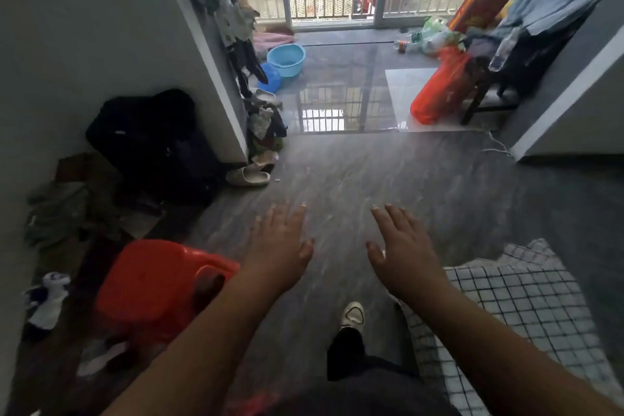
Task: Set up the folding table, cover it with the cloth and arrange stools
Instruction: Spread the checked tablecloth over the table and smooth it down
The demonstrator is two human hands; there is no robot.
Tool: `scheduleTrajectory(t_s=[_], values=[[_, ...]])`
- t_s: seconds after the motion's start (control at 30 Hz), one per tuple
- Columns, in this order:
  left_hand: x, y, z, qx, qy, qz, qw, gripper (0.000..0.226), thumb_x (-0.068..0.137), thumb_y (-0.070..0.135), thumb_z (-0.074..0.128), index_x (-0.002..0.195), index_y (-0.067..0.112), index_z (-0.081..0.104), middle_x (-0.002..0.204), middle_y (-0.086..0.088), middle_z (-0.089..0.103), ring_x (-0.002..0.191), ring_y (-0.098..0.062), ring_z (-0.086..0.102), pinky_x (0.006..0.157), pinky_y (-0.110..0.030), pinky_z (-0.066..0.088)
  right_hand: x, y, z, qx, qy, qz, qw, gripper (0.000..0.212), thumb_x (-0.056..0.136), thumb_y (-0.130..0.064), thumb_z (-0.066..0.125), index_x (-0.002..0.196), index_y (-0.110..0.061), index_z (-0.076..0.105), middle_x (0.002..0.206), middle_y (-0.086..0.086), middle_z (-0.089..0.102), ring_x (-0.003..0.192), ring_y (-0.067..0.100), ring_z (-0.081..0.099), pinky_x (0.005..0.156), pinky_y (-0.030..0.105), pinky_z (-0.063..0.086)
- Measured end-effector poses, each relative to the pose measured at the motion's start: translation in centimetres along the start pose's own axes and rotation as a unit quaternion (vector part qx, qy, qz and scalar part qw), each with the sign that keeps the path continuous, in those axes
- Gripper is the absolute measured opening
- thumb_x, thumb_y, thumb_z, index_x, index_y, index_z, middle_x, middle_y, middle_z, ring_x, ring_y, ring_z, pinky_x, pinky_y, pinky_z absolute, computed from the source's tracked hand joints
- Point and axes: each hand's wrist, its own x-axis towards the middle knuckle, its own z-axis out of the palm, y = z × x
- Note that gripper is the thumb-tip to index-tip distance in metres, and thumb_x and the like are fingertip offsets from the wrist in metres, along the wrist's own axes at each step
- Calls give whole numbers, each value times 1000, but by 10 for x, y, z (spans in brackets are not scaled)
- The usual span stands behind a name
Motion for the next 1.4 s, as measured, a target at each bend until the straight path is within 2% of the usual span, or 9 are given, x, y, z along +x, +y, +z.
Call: scheduleTrajectory(t_s=[0.33, 0.5, 0.67, 0.73, 0.8, 0.87, 1.07, 1.2, 1.4], values=[[211, 68, -81, 1, 25, 70, 997, 68, 96, 48, 45, 155, 28, 18, 164, -6, 16, 151, -27, 13, 121, -47, 17, 192, 49, -88, 7, 32, 4, 999, 68, 97, -46, 45, 157, -27, 20, 165, 3, 17, 152, 24, 8, 122, 39, 13], [313, 102, -91, 20, 7, 134, 991, 69, 98, 49, 41, 157, 29, 13, 166, -5, 12, 152, -26, 12, 121, -45, 17, 251, 99, -110, 6, 35, 98, 995, 65, 96, -46, 41, 156, -26, 23, 164, 3, 18, 151, 25, 12, 119, 39, 16], [430, 142, -88, 30, -26, 206, 978, 68, 100, 51, 37, 158, 30, 9, 167, -3, 6, 153, -25, 6, 122, -47, 14, 319, 150, -114, -49, 86, 162, 982, 62, 88, -40, 50, 145, -16, 46, 151, 15, 43, 138, 35, 39, 114, 36, 18], [475, 159, -87, 31, -49, 244, 968, 67, 100, 51, 37, 158, 30, 8, 167, -3, 6, 153, -25, 5, 123, -47, 13, 352, 164, -117, -30, 86, 205, 974, 64, 89, -41, 46, 149, -19, 41, 156, 12, 38, 143, 33, 32, 117, 38, 20], [522, 176, -93, 49, -67, 292, 953, 66, 100, 51, 36, 157, 30, 9, 167, -3, 6, 153, -26, 4, 123, -46, 12, 386, 178, -121, -12, 87, 257, 963, 65, 92, -42, 43, 154, -24, 32, 161, 6, 28, 148, 28, 21, 119, 36, 14], [569, 194, -106, 65, -76, 334, 937, 66, 101, 51, 34, 157, 29, 9, 166, -4, 7, 153, -26, 5, 123, -47, 11, 414, 192, -129, -8, 110, 292, 950, 66, 91, -45, 38, 153, -25, 33, 160, 7, 30, 148, 28, 22, 120, 38, 10], [661, 295, -127, 74, -97, 461, 879, 64, 101, 48, 37, 156, 26, 14, 166, -5, 12, 152, -29, 8, 123, -48, 12, 431, 229, -156, 34, 169, 417, 892, 66, 92, -47, 37, 152, -18, 36, 157, 12, 35, 146, 32, 27, 120, 46, 19], [665, 370, -94, 90, -146, 535, 827, 64, 100, 47, 38, 156, 26, 17, 165, -4, 15, 152, -27, 9, 123, -48, 14, 401, 255, -154, 58, 186, 497, 845, 68, 93, -51, 33, 153, -18, 32, 158, 10, 33, 147, 30, 26, 116, 49, 31], [618, 483, -38, 124, -207, 662, 709, 65, 99, 41, 43, 156, 22, 19, 162, -3, 22, 150, -24, 15, 121, -42, 17, 333, 300, -149, 79, 226, 627, 741, 65, 97, -48, 40, 155, -23, 24, 162, 7, 25, 151, 27, 18, 119, 46, 29]])
